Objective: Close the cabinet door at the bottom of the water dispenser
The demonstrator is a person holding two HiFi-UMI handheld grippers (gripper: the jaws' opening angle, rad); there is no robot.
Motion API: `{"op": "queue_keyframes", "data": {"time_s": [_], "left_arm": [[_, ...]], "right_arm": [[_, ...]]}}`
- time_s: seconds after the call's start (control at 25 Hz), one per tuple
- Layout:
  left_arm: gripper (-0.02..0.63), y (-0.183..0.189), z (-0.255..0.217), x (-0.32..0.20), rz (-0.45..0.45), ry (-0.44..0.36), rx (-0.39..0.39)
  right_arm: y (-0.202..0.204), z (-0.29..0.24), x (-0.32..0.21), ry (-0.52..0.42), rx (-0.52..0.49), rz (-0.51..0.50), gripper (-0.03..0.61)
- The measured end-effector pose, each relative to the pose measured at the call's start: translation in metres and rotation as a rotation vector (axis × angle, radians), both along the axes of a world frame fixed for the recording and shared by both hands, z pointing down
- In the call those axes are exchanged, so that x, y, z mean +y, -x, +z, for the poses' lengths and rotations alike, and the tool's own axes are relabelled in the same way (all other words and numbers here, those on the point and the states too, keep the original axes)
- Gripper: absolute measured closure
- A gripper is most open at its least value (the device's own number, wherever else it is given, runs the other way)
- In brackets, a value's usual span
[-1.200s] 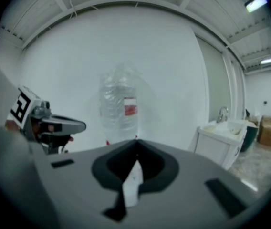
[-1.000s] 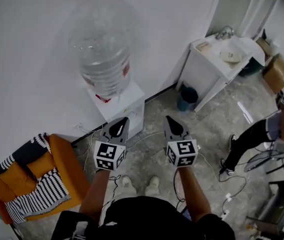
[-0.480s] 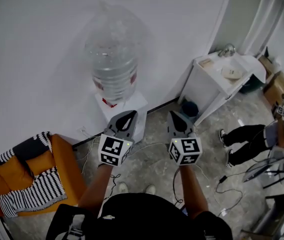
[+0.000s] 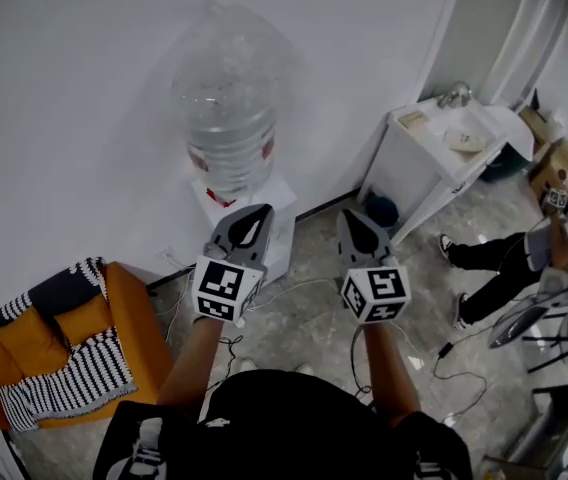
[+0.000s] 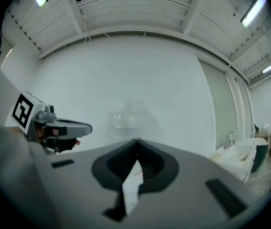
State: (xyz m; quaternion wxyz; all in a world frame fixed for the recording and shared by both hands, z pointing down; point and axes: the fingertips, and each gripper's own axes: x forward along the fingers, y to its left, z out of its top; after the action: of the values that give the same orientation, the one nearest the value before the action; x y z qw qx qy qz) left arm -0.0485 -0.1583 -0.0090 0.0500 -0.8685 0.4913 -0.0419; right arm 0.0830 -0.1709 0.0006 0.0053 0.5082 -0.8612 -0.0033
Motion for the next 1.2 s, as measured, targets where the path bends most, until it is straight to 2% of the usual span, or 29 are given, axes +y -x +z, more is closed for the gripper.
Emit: {"op": "queue_keyframes", "data": {"time_s": [0.16,0.96,1.2], "left_arm": [[0.603,-0.006,-0.007,0.0,0.009,-0.036,0.021],[0.603,-0.008,0.004,0.005,0.019,-0.025,0.024],[0.603,-0.012,0.002,0.01,0.028,-0.038,0.004]], "right_arm": [[-0.001,0.0,0.001,-0.005,0.011,0.001,0.545],[0.007,0.003,0.004,-0.012,0.039,-0.001,0.545],[0.007,0.01,0.006,0.003,0.032,0.0,0.545]]}}
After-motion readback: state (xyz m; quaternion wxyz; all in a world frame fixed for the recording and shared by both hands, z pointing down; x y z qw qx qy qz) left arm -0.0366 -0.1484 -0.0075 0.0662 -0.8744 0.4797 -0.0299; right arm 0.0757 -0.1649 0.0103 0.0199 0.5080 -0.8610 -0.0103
